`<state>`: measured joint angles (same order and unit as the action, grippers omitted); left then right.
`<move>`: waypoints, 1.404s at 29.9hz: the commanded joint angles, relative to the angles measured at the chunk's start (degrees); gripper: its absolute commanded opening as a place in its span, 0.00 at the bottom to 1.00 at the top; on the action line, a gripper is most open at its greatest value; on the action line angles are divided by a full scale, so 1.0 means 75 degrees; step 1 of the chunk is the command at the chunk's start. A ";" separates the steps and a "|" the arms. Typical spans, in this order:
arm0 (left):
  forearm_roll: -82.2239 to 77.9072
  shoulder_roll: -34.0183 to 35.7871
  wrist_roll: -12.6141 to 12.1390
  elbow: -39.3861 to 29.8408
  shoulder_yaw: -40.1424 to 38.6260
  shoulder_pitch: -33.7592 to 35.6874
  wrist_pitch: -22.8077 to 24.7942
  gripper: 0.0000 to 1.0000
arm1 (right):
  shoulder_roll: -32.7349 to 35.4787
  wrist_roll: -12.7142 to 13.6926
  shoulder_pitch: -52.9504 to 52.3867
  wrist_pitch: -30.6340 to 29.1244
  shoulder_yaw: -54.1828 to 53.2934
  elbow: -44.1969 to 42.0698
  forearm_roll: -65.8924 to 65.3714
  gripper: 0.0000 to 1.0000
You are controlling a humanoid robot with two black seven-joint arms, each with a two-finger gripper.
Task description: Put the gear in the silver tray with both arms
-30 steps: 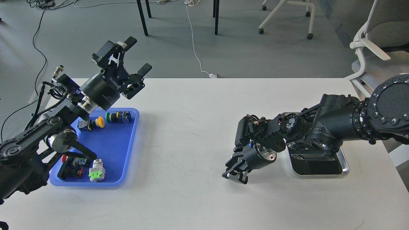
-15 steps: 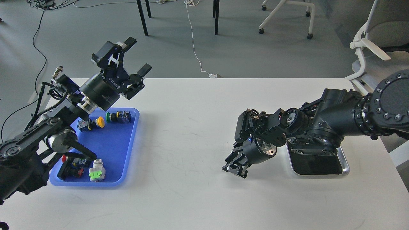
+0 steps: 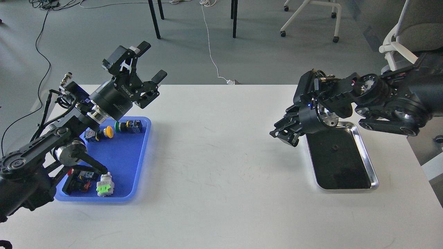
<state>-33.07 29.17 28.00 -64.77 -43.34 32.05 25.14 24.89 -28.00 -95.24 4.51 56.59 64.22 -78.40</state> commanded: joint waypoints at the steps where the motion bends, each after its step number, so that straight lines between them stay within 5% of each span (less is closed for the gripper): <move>1: -0.0020 -0.0034 0.0000 -0.0001 0.0001 0.0016 0.0011 0.98 | 0.0607 0.0000 0.0113 -0.0003 0.0142 0.0015 -0.0293 0.22; 6: -0.0032 -0.0327 0.0000 -0.0001 0.0001 0.0016 0.0000 0.98 | 0.1438 0.0000 0.1013 -0.0003 0.0247 -0.0020 -0.0328 0.23; 16: -0.0137 -0.0409 0.0000 -0.0001 0.0001 0.0016 0.0000 0.98 | 0.1627 0.0000 0.1800 0.0008 0.0002 -0.0278 -0.0281 0.31; 18: -0.0137 -0.0398 0.0000 -0.0001 0.0001 0.0016 0.0000 0.98 | 0.1615 0.0000 0.1859 0.0008 -0.0127 -0.0290 -0.0269 0.41; 22: -0.0137 -0.0351 0.0000 -0.0001 0.0001 0.0005 0.0000 0.98 | 0.1603 0.0000 0.1894 0.0020 -0.0327 -0.0278 -0.0211 0.95; 29: -0.0126 -0.0304 0.0000 -0.0024 0.0001 -0.0019 -0.0012 0.98 | 0.1884 0.0000 0.1871 -0.0038 -0.1625 -0.0266 0.0677 0.97; 42: -0.0126 -0.0397 0.0000 -0.0024 0.0013 -0.0124 -0.0667 0.98 | 0.1978 0.0000 0.3802 -0.0927 -0.5784 -0.0325 0.7788 0.99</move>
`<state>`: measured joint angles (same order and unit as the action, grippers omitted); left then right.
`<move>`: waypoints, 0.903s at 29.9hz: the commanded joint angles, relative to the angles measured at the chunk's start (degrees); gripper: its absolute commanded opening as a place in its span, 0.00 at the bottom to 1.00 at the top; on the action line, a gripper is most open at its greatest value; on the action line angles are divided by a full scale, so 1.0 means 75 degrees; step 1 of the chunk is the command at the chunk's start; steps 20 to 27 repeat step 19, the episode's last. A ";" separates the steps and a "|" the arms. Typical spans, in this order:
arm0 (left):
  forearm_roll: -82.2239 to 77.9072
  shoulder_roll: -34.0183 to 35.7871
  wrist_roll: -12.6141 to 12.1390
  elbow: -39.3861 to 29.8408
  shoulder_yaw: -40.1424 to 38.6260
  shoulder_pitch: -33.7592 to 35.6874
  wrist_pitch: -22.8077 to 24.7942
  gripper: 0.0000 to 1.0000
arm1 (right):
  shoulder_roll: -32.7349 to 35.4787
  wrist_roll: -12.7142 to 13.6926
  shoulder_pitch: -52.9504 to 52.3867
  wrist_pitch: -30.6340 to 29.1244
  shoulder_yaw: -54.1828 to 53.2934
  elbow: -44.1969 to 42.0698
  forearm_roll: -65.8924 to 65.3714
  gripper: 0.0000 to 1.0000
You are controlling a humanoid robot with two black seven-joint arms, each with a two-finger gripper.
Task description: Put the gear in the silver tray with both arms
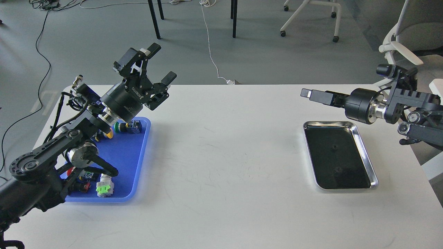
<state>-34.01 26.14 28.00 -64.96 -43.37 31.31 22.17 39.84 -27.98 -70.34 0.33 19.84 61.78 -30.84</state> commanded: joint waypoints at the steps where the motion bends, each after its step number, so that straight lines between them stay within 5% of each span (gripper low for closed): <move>1: -0.0001 0.0007 0.0000 0.0001 0.0005 -0.0038 -0.0389 0.98 | -0.0026 -0.0002 0.0670 -0.0477 -0.1190 0.0001 0.1869 0.99; 7: 0.0011 -0.0075 0.0000 0.0001 -0.0194 -0.0248 -0.0847 0.98 | -0.0611 -0.0002 0.2029 -0.0829 -0.3170 -0.0303 0.4367 0.99; 14: 0.0093 -0.0368 0.0000 0.0141 -0.0803 -0.0693 -0.0788 0.98 | -0.1959 -0.0002 0.3388 -0.0736 -0.5688 -0.1334 0.4616 0.99; 27: 0.0117 -0.0473 0.0000 0.0177 -0.0827 -0.1010 -0.0730 0.98 | -0.2019 -0.0002 0.3706 -0.0806 -0.5974 -0.1183 0.4441 0.99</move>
